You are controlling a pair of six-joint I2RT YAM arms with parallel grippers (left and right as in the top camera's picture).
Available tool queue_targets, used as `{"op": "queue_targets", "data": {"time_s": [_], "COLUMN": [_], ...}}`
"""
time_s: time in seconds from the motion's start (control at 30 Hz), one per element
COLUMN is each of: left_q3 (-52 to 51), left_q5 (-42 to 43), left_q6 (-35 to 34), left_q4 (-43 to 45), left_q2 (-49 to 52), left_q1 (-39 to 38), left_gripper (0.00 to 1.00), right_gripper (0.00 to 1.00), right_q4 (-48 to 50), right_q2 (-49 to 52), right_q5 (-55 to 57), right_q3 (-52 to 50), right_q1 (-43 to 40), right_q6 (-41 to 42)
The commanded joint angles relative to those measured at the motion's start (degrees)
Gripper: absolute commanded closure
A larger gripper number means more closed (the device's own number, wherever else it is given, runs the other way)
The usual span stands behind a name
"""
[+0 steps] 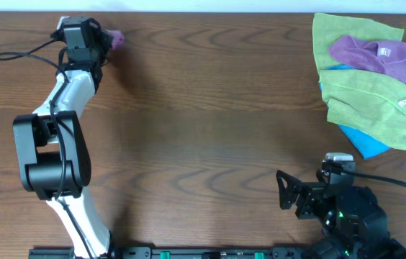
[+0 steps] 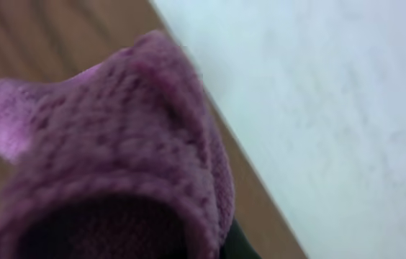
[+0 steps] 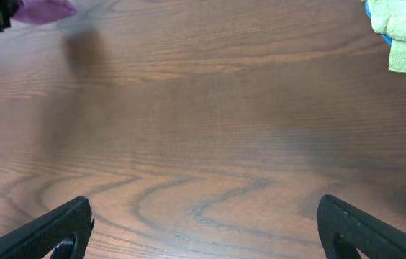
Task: Fold the cloth
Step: 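Carry the folded towel to the upper-left table corner and set it down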
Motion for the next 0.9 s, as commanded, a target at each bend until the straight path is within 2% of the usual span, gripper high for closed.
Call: {"op": "queue_targets", "data": {"time_s": [0.0, 0.43, 0.87], "left_q3": [2.3, 2.4, 2.4], "left_q5": [-2.0, -1.5, 0.1], "left_q6": [1.4, 1.4, 1.4], "left_q4": [1.7, 4.4, -3.9], "left_q2": [2.4, 9.6, 10.5], "left_q1": [0.7, 1.6, 1.8], "left_gripper": [0.94, 0.94, 0.94], "right_gripper": [0.01, 0.01, 0.01], "right_q4": [0.0, 0.0, 0.0], "right_q2": [-0.2, -0.2, -0.2], "right_q5": [-0.2, -0.2, -0.2], "right_q3": [-0.3, -0.3, -0.3], "right_q1": [-0.4, -0.4, -0.4], "right_q6": [0.6, 0.6, 0.6]}}
